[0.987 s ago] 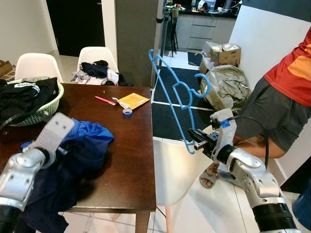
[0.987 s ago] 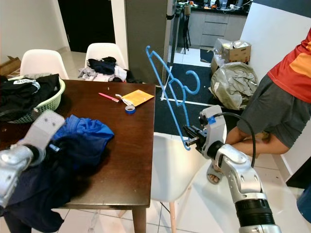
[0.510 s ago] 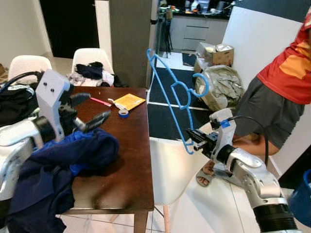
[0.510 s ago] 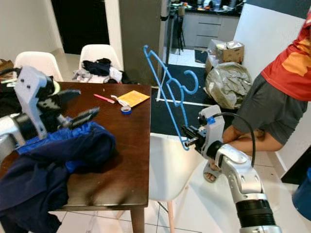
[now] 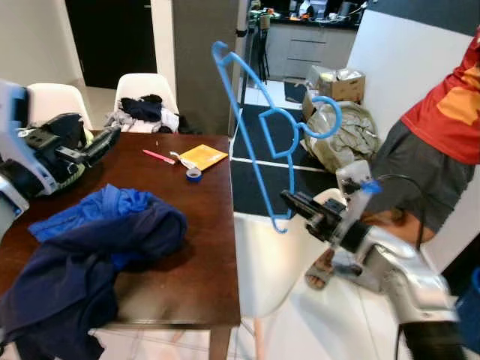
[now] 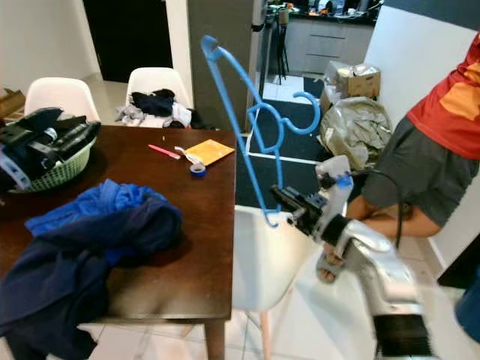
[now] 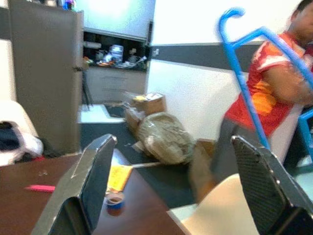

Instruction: Hang hanger

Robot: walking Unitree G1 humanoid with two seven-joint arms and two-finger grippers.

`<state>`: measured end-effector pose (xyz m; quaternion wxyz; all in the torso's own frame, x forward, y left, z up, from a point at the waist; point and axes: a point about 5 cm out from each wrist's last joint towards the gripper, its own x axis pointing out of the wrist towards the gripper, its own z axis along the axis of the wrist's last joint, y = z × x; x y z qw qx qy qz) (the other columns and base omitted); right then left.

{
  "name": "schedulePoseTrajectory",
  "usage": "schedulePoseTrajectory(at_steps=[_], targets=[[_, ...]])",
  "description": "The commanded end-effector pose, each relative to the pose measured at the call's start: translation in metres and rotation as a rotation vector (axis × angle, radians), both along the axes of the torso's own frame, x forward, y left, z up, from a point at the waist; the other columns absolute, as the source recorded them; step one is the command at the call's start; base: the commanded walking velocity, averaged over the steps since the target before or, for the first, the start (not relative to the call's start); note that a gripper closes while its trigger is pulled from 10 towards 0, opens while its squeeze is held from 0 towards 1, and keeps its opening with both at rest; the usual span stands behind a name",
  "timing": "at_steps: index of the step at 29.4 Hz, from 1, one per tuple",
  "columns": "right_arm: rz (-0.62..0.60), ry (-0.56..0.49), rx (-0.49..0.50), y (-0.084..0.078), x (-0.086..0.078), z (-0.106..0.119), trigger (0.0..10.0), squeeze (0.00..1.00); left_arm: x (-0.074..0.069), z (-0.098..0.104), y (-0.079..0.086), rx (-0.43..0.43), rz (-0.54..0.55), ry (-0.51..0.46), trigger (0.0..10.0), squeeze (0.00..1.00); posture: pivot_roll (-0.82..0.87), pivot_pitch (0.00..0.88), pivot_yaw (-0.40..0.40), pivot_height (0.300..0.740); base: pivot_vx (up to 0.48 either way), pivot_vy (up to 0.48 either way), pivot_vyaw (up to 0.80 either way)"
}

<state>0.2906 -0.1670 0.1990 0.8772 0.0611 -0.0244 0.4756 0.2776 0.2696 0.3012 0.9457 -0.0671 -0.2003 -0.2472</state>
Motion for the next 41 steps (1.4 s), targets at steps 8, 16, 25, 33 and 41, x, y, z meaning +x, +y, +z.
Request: schedulePoseTrajectory(at_steps=[8,16,25,33,41], targets=[[0.393,-0.034,0.033,0.021,-0.038,0.03,10.0,0.0,-0.038,-0.024,-0.027,-0.098,-0.55,-0.073,10.0,0.0,0.05,0.0,-0.065,0.74,0.0,0.0,0.0],[0.539,-0.079,-0.009,0.037,-0.05,0.041,10.0,0.0,-0.047,-0.045,-0.034,-0.065,-0.726,0.008,10.0,0.0,0.05,0.0,-0.06,0.74,0.0,0.0,0.0],[0.586,-0.104,-0.075,0.043,-0.052,0.045,10.0,0.0,-0.064,-0.041,-0.055,-0.009,-0.922,0.014,10.0,0.0,0.06,0.0,-0.065,0.74,0.0,0.0,0.0],[0.587,-0.082,-0.11,0.042,-0.053,0.043,10.0,0.0,-0.071,-0.036,-0.06,0.023,-0.971,-0.007,0.0,0.0,0.06,0.0,-0.069,0.74,0.0,0.0,0.0],[0.583,-0.075,-0.12,0.039,-0.053,0.043,10.0,0.0,-0.073,-0.031,-0.058,0.033,-0.982,-0.026,0.0,0.0,0.05,0.0,-0.071,0.74,0.0,0.0,0.0]])
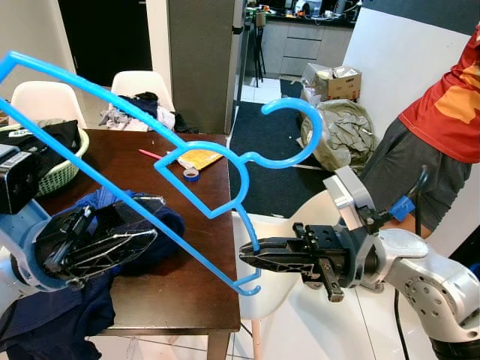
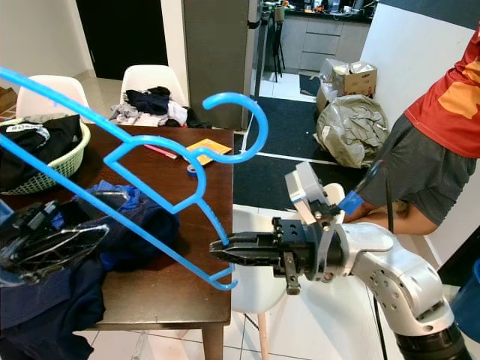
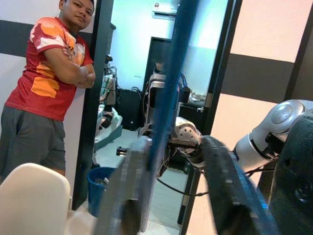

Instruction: Hang hanger

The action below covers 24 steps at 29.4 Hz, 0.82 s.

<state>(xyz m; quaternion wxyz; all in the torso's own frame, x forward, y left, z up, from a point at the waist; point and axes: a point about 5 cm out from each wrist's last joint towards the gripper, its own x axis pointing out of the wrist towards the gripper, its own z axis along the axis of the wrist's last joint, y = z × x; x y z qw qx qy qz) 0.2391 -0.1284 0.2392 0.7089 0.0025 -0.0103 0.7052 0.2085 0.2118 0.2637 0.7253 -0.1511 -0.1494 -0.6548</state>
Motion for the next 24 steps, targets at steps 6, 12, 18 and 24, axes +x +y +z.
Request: schedulePoseTrajectory(at_steps=[6,12,18,24], targets=[[0.014,-0.012,0.006,-0.001,-0.002,0.006,10.0,0.0,-0.004,0.011,0.003,0.021,-0.005,-0.05,0.0,0.0,0.05,0.0,-0.074,0.74,0.0,0.0,0.0],[-0.009,0.026,0.07,-0.005,0.001,0.009,10.0,0.77,-0.006,0.015,0.005,0.019,0.002,-0.063,0.0,0.0,0.05,0.0,-0.073,0.74,0.0,0.0,0.0],[-0.042,0.046,0.185,-0.011,0.006,0.015,10.0,1.0,-0.005,0.017,0.005,0.017,0.001,-0.067,0.0,0.0,0.05,0.0,-0.072,0.74,0.0,0.0,0.0],[-0.059,0.054,0.296,-0.021,0.007,0.022,10.0,0.0,-0.006,0.019,0.005,0.013,0.001,-0.07,0.0,0.0,0.05,0.0,-0.071,0.74,0.0,0.0,0.0]])
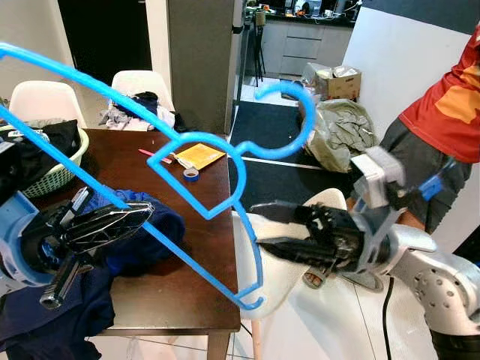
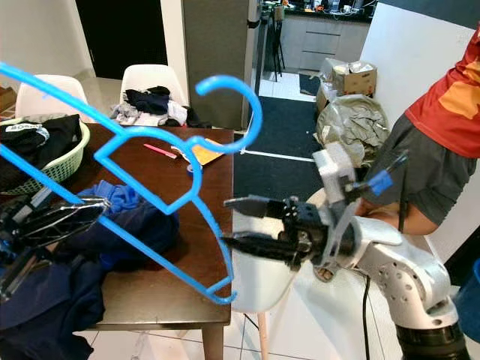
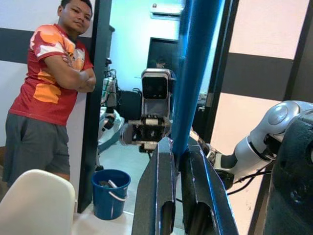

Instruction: Hang hanger

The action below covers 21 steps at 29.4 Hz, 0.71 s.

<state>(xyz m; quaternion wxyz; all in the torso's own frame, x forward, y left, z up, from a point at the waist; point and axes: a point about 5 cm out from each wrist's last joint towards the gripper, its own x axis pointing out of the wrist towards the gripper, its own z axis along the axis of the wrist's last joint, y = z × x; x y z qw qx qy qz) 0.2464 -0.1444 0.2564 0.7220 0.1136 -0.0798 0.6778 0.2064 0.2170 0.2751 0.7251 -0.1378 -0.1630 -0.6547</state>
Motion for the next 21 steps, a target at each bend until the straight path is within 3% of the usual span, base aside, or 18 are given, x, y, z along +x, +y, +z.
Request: schedulePoseTrajectory(at_steps=[1,3,4,8,15,21], targets=[[0.0,-0.006,0.084,-0.009,-0.002,0.007,10.0,0.0,-0.004,0.007,0.0,0.011,-0.007,-0.033,0.0,0.0,0.06,0.0,-0.072,0.74,0.0,0.0,0.0],[0.0,-0.006,0.084,-0.009,-0.002,0.007,10.0,0.0,-0.004,0.007,0.0,0.011,-0.007,-0.033,0.0,0.0,0.06,0.0,-0.072,0.74,0.0,0.0,0.0],[-0.006,-0.013,0.141,-0.012,-0.003,0.013,10.0,0.0,-0.005,0.007,-0.001,0.011,-0.007,-0.033,0.0,0.0,0.06,0.0,-0.071,0.74,0.0,0.0,0.0],[0.001,-0.031,0.221,-0.011,-0.006,0.025,10.0,0.0,-0.007,0.005,-0.002,0.01,-0.007,-0.03,0.0,0.0,0.06,0.0,-0.069,0.74,0.0,0.0,0.0],[0.03,-0.002,0.195,-0.018,-0.01,0.018,10.0,0.0,-0.007,0.006,0.0,0.002,0.006,-0.036,0.0,0.0,0.06,0.0,-0.071,0.74,0.0,0.0,0.0],[0.061,-0.044,0.242,-0.014,-0.015,0.032,10.0,0.0,-0.006,0.006,0.001,0.002,0.006,-0.031,0.0,0.0,0.06,0.0,-0.068,0.74,0.0,0.0,0.0]])
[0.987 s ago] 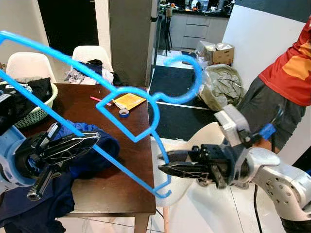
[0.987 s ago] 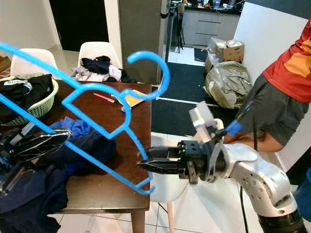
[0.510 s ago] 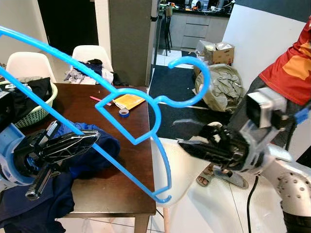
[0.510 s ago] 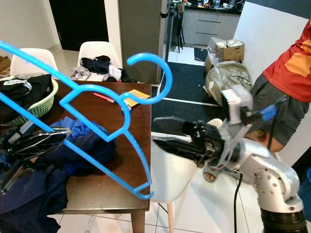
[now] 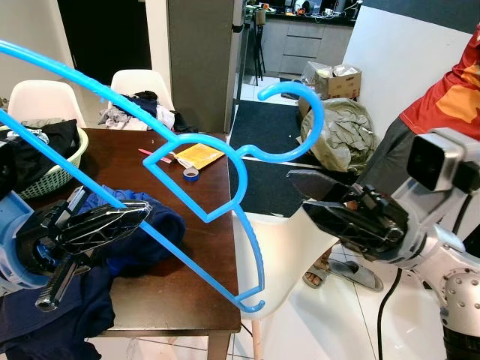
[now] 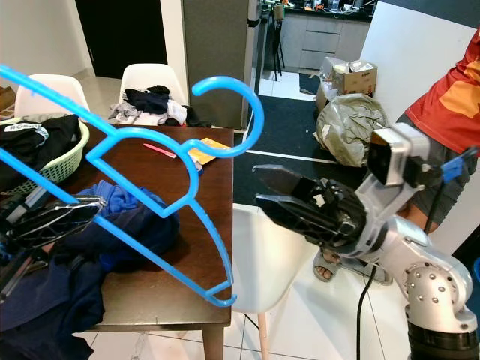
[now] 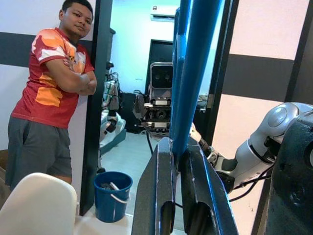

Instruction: Hang hanger

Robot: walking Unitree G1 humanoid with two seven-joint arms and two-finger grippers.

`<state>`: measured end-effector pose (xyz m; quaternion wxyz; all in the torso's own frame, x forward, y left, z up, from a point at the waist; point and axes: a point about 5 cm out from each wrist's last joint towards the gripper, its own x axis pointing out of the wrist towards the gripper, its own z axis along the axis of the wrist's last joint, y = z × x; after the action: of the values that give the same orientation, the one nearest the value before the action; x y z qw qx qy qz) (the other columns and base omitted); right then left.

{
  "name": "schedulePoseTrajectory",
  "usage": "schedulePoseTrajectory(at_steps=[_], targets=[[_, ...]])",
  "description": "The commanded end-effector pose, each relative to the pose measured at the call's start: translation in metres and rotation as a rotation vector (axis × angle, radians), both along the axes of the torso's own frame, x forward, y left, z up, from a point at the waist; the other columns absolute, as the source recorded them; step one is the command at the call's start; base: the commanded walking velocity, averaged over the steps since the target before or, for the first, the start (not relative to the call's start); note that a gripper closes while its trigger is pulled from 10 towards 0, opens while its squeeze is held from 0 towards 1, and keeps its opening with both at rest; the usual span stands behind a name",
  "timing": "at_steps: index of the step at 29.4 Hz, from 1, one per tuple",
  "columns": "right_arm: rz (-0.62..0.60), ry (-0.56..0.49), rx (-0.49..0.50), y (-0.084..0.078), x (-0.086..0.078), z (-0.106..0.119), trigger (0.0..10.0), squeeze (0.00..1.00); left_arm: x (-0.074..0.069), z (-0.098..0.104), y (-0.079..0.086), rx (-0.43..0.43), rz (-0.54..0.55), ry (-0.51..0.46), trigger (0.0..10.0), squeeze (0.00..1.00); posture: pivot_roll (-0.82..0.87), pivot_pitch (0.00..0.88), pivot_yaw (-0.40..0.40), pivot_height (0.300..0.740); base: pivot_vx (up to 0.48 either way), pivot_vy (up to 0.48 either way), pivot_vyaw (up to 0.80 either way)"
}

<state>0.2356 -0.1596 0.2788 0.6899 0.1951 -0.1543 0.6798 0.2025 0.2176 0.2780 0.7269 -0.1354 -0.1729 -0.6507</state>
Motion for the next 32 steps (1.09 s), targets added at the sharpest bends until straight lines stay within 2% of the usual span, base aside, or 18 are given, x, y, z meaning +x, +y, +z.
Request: schedulePoseTrajectory(at_steps=[1,4,7,8,11,16,26,27,29,30,31,32], targets=[[0.013,-0.043,0.016,0.001,-0.004,0.01,10.0,0.0,-0.002,0.003,0.0,0.013,-0.005,-0.015,0.0,0.0,0.06,0.0,-0.068,0.74,0.0,0.0,0.0],[0.015,-0.082,0.023,0.012,-0.006,0.022,10.0,0.0,-0.001,0.003,0.0,0.01,-0.008,-0.011,0.0,0.0,0.06,0.0,-0.065,0.74,0.0,0.0,0.0],[0.017,-0.092,0.023,0.017,-0.008,0.026,10.0,0.0,-0.001,0.003,0.0,0.009,-0.009,-0.011,0.0,0.0,0.06,0.0,-0.065,0.74,0.0,0.0,0.0],[0.014,-0.094,0.012,0.024,-0.007,0.028,10.0,0.0,-0.001,0.002,0.0,0.011,-0.009,-0.01,0.0,0.0,0.06,0.0,-0.064,0.74,0.0,0.0,0.0],[0.013,-0.093,0.004,0.028,-0.007,0.029,10.0,0.0,0.0,0.002,0.0,0.012,-0.008,-0.009,0.0,0.0,0.05,0.0,-0.064,0.74,0.0,0.0,0.0],[-0.031,-0.06,-0.063,0.045,-0.001,0.025,10.0,0.0,0.002,0.002,0.0,0.013,-0.009,-0.009,0.0,0.0,0.05,0.0,-0.062,0.74,0.0,0.0,0.0],[-0.033,-0.045,-0.113,0.052,-0.003,0.02,10.0,0.0,0.002,0.002,-0.002,0.015,-0.011,-0.014,0.0,0.0,0.05,0.0,-0.064,0.74,0.0,0.0,0.0],[-0.025,-0.043,-0.115,0.053,-0.004,0.02,4.5,0.0,0.002,0.002,-0.002,0.014,-0.008,-0.015,0.0,0.0,0.05,0.0,-0.064,0.74,0.0,0.0,0.0],[-0.025,-0.043,-0.115,0.053,-0.004,0.02,4.5,0.0,0.002,0.002,-0.002,0.014,-0.008,-0.015,0.0,0.0,0.05,0.0,-0.064,0.74,0.0,0.0,0.0],[-0.019,-0.042,-0.119,0.054,-0.006,0.019,1.1,0.0,0.003,0.002,-0.002,0.014,-0.005,-0.016,0.0,0.0,0.05,0.0,-0.064,0.74,0.0,0.0,0.0],[-0.019,-0.042,-0.119,0.054,-0.006,0.019,1.1,0.0,0.003,0.002,-0.002,0.014,-0.005,-0.016,0.0,0.0,0.05,0.0,-0.064,0.74,0.0,0.0,0.0],[-0.012,-0.04,-0.125,0.054,-0.007,0.018,0.0,0.0,0.003,0.002,-0.002,0.016,0.001,-0.016,0.0,0.0,0.05,0.0,-0.064,0.74,0.0,0.0,0.0]])
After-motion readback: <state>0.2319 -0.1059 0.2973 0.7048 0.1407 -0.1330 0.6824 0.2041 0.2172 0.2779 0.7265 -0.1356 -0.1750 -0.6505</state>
